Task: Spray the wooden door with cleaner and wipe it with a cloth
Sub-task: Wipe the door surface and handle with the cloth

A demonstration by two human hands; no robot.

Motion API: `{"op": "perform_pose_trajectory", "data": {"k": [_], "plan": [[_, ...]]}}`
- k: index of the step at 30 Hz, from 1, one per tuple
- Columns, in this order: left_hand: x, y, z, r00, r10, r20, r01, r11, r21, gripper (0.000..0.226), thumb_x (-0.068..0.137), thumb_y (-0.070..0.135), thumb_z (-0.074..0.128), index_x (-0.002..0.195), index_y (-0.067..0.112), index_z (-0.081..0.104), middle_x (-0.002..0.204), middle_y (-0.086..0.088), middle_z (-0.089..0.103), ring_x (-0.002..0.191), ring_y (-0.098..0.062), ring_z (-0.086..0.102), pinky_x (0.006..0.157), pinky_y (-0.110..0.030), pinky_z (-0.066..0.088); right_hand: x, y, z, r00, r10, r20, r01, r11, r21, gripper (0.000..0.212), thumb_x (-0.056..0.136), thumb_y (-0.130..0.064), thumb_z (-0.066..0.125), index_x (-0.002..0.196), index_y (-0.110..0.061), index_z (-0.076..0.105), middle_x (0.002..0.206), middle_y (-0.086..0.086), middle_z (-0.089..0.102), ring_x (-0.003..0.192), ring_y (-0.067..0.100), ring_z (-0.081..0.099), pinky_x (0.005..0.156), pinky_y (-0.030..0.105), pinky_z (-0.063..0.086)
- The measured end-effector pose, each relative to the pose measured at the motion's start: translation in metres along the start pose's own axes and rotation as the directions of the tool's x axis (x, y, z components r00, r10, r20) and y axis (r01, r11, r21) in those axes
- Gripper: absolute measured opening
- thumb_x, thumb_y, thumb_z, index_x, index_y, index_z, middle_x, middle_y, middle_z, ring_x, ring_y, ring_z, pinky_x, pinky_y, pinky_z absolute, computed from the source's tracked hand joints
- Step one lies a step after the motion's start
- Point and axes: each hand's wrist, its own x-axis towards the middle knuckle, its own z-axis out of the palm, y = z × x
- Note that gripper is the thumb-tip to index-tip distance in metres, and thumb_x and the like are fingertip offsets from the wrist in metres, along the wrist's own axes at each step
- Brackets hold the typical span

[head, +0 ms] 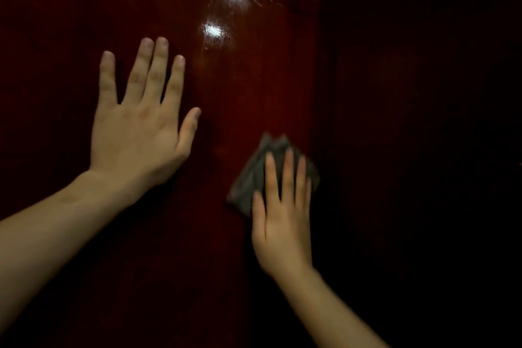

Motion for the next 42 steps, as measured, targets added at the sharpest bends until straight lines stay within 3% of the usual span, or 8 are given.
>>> {"op": "perform_pose_trajectory", "data": {"k": [4, 8, 15, 20, 26, 36, 39, 42], "plan": [[-0.013, -0.003, -0.006, 0.997, 0.053, 0.054, -0.053, 0.999, -0.011, 0.076, 0.104, 0.054, 0.014, 0.165, 0.008, 0.012, 0.173, -0.017, 0.002, 0.162, -0.027, -0.003, 0.128, -0.06, -0.001, -0.128, 0.03, 0.033, 0.993, 0.031, 0.111, -0.027, 0.999, -0.034, 0.061, 0.11, -0.047, 0.012, 0.165, -0.027, -0.003, 0.173, 0.007, -0.008, 0.159, 0.032, -0.007, 0.122, 0.052, 0.011], [-0.04, -0.003, -0.011, 0.99, 0.09, 0.112, -0.087, 0.996, -0.034, 0.076, 0.105, 0.055, 0.013, 0.165, 0.009, 0.008, 0.174, -0.015, -0.002, 0.162, -0.026, -0.007, 0.129, -0.059, -0.001, -0.144, 0.032, 0.028, 0.975, 0.086, 0.207, -0.092, 0.996, 0.015, 0.061, 0.107, -0.053, 0.007, 0.159, -0.04, -0.021, 0.17, -0.002, -0.025, 0.157, 0.024, -0.022, 0.127, 0.054, 0.007], [-0.079, 0.0, -0.011, 0.985, 0.11, 0.134, -0.102, 0.992, -0.067, 0.077, 0.106, 0.057, 0.012, 0.165, 0.008, 0.003, 0.174, -0.016, -0.002, 0.162, -0.027, -0.004, 0.129, -0.058, 0.001, 0.002, 0.005, 0.001, 0.981, 0.184, -0.061, -0.182, 0.982, 0.048, 0.063, 0.108, -0.044, 0.015, 0.165, -0.018, 0.005, 0.172, 0.015, -0.006, 0.159, 0.035, -0.008, 0.128, 0.054, -0.004], [-0.109, 0.01, -0.016, 0.966, 0.002, 0.258, 0.023, 0.996, -0.091, 0.072, 0.106, 0.059, 0.012, 0.159, 0.012, 0.023, 0.161, -0.02, 0.033, 0.148, -0.04, 0.031, 0.118, -0.053, 0.023, -0.103, 0.001, 0.036, 0.992, 0.125, -0.029, -0.124, 0.992, 0.03, 0.061, 0.11, -0.041, 0.018, 0.164, -0.012, 0.013, 0.17, 0.024, 0.004, 0.157, 0.043, 0.0, 0.128, 0.055, 0.0], [-0.149, 0.019, -0.017, 0.914, -0.042, 0.405, 0.086, 0.992, -0.091, 0.078, 0.107, 0.058, 0.001, 0.153, 0.006, 0.035, 0.151, -0.021, 0.044, 0.138, -0.039, 0.042, 0.113, -0.05, 0.026, -0.24, 0.012, 0.074, 0.973, -0.01, 0.231, 0.001, 0.999, 0.038, 0.065, 0.11, -0.048, 0.018, 0.161, -0.031, -0.019, 0.165, 0.0, -0.036, 0.154, 0.03, -0.028, 0.125, 0.054, -0.014], [-0.259, -0.069, -0.036, 0.947, 0.037, 0.319, -0.003, 0.995, -0.104, 0.064, 0.11, 0.049, 0.018, 0.167, 0.023, 0.004, 0.174, -0.013, -0.001, 0.162, -0.031, -0.002, 0.128, -0.055, -0.004, -0.227, -0.018, 0.078, 0.98, -0.078, 0.183, 0.079, 0.997, 0.0, 0.066, 0.109, -0.047, 0.016, 0.161, -0.026, -0.019, 0.168, 0.013, -0.023, 0.153, 0.039, -0.022, 0.124, 0.06, -0.012], [-0.285, -0.104, -0.027, 0.949, 0.083, 0.305, -0.052, 0.993, -0.108, 0.066, 0.108, 0.048, 0.024, 0.167, 0.025, 0.003, 0.174, -0.008, -0.007, 0.161, -0.027, -0.006, 0.127, -0.062, 0.002, -0.209, -0.075, 0.082, 0.972, -0.143, 0.185, 0.149, 0.989, -0.023, 0.07, 0.108, -0.047, 0.027, 0.163, -0.024, -0.01, 0.169, 0.01, -0.016, 0.155, 0.038, -0.017, 0.124, 0.059, -0.009], [-0.301, -0.131, -0.012, 0.946, -0.023, 0.324, 0.07, 0.988, -0.135, 0.075, 0.102, 0.042, 0.037, 0.166, 0.029, 0.002, 0.173, -0.006, -0.015, 0.162, -0.031, -0.002, 0.123, -0.068, 0.019, -0.192, -0.16, 0.085, 0.969, -0.185, 0.166, 0.188, 0.982, -0.002, 0.07, 0.104, -0.044, 0.042, 0.162, -0.024, 0.009, 0.169, 0.012, 0.002, 0.157, 0.04, 0.001, 0.126, 0.059, 0.0]]}}
